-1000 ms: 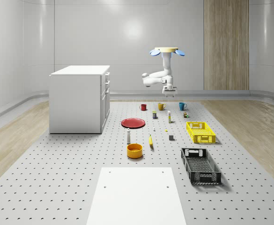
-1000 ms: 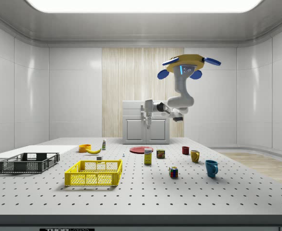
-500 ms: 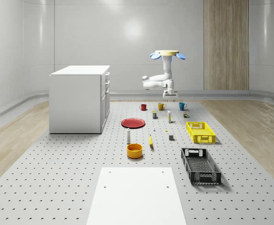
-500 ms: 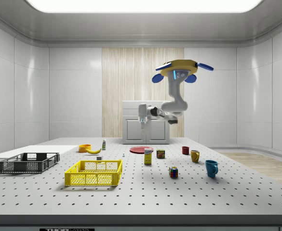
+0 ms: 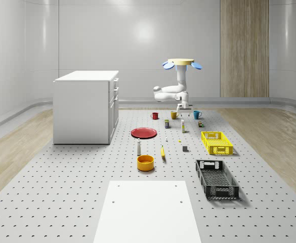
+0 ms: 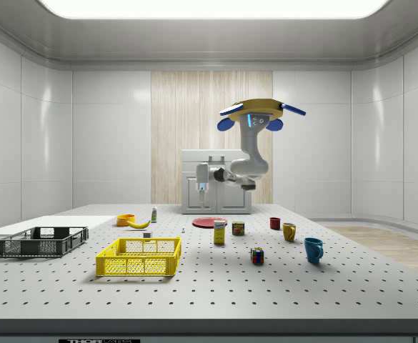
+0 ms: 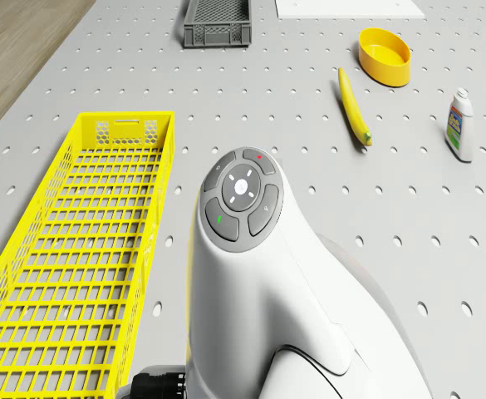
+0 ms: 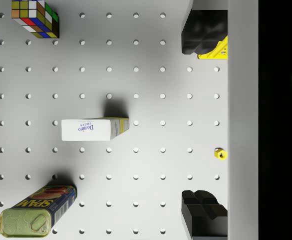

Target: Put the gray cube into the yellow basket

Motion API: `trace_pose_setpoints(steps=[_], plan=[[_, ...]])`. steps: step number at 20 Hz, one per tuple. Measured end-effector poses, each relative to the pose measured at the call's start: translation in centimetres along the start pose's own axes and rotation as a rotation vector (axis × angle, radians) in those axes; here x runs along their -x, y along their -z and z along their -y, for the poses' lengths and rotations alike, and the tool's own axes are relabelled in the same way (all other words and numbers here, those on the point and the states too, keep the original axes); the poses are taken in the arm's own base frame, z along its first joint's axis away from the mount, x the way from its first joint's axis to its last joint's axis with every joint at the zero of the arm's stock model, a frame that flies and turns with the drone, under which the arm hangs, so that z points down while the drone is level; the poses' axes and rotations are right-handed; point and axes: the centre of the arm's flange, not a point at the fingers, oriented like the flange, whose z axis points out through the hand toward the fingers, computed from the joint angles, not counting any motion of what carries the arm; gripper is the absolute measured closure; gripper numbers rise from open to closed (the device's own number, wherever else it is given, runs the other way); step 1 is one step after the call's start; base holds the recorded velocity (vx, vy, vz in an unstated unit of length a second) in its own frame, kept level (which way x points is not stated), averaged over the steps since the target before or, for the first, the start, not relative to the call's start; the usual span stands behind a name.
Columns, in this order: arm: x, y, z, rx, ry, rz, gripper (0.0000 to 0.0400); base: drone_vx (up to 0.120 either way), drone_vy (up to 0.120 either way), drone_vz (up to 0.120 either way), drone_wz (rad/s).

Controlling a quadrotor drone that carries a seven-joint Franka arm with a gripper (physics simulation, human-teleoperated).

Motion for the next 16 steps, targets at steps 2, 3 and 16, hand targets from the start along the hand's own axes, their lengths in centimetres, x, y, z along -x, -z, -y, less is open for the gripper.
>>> trace_pose_setpoints(steps=[2,3,16], plan=[[0.0,0.0,0.0,0.0,0.0,0.0,0.0,0.12,0.0,-0.12,0.0],[0.0,0.0,0.0,0.0,0.0,0.0,0.0,0.12,0.0,-0.12,0.0],[0.0,0.0,0.0,0.0,0.0,0.0,0.0,0.12,0.0,-0.12,0.0]])
